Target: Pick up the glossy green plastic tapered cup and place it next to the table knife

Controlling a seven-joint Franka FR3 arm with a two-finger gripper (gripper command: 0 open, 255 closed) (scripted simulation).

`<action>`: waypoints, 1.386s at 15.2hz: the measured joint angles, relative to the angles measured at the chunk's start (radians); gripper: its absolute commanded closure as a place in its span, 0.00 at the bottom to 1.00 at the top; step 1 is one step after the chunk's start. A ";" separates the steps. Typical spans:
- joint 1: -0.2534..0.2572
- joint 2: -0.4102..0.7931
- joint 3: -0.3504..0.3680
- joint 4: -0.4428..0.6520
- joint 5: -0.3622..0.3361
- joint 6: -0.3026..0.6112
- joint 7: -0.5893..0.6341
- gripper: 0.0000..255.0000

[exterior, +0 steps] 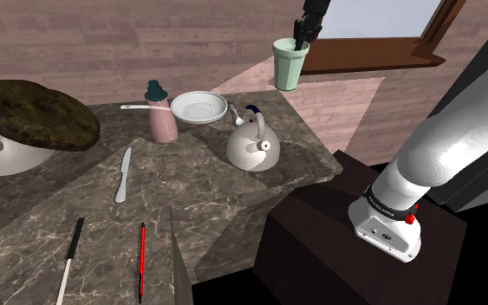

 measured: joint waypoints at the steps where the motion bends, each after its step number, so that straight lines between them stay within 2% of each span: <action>1: 0.000 -0.002 0.001 0.012 -0.001 -0.014 0.003 1.00; 8: 0.006 0.002 0.007 0.091 0.000 -0.086 0.026 1.00; 15: 0.070 -0.031 0.109 0.056 0.015 -0.056 0.186 1.00; 21: 0.129 0.007 0.196 0.087 0.034 -0.022 0.322 1.00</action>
